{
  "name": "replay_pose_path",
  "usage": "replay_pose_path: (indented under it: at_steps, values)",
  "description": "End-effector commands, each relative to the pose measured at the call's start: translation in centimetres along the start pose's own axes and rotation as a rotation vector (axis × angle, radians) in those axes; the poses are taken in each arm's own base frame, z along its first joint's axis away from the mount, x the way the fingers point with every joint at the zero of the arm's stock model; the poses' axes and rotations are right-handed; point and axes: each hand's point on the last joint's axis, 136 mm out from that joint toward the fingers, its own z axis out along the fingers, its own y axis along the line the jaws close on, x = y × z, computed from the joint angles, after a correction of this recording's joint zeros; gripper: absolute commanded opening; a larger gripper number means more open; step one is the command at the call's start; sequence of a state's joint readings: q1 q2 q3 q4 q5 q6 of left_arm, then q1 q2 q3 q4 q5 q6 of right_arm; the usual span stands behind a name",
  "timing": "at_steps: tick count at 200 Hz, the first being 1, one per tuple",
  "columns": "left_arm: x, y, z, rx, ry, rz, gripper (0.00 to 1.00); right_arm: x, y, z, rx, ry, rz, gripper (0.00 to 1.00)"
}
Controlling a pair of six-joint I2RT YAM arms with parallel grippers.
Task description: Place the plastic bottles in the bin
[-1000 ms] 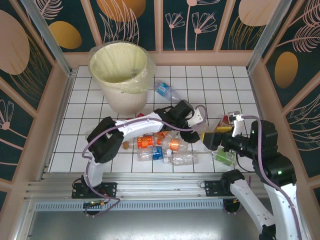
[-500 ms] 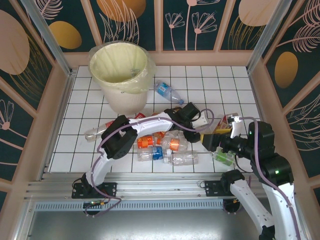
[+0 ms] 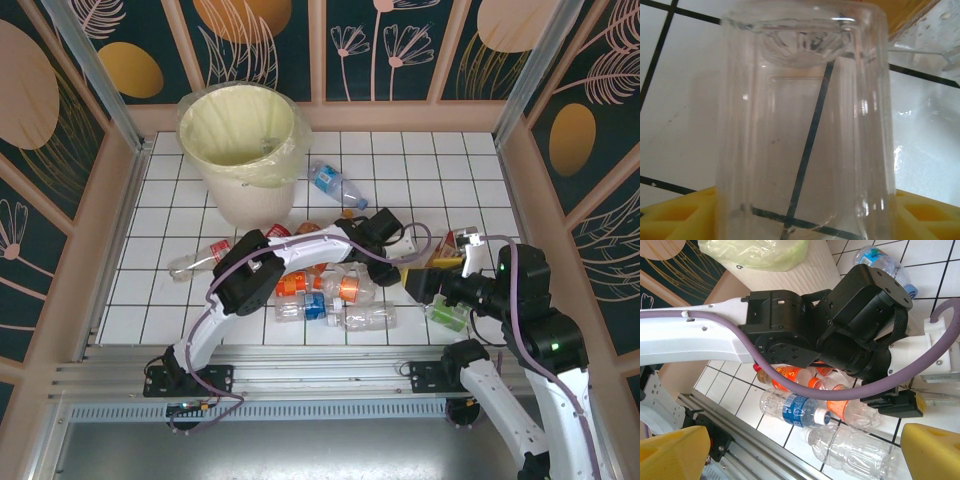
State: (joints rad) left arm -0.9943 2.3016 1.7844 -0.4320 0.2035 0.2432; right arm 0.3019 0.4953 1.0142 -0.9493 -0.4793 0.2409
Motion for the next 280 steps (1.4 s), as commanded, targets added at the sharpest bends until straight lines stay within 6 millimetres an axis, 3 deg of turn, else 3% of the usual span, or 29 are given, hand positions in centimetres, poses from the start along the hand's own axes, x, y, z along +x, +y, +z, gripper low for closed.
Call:
replay_pose_path:
  at_steps: [1, 26, 82, 180, 240, 280]
  values:
    - [-0.1, -0.4, 0.2, 0.023, 0.013, 0.008, 0.64, -0.5, 0.0, -0.3, 0.007, -0.033, -0.028, 0.98]
    - [-0.9, -0.2, -0.1, 0.014, -0.008, -0.001, 0.55, -0.7, 0.1, -0.5, 0.01, -0.047, -0.027, 0.98]
    - [-2.5, 1.2, -0.8, -0.059, -0.042, -0.041, 0.5, -1.4, 1.0, -0.9, -0.039, -0.111, -0.058, 0.98]
    - [-10.4, 2.4, -5.9, -0.045, -0.278, -0.26, 0.5, -4.0, 2.8, -0.9, -0.144, -0.263, -0.143, 0.99]
    - [-13.6, 4.4, -11.8, -0.03, -0.436, -0.378, 0.5, -5.8, 4.0, -0.1, -0.229, -0.313, -0.2, 0.99]
    - [-15.8, 6.1, -17.9, -0.053, -0.559, -0.407, 0.5, -7.0, 4.6, 0.2, -0.26, -0.342, -0.229, 0.99]
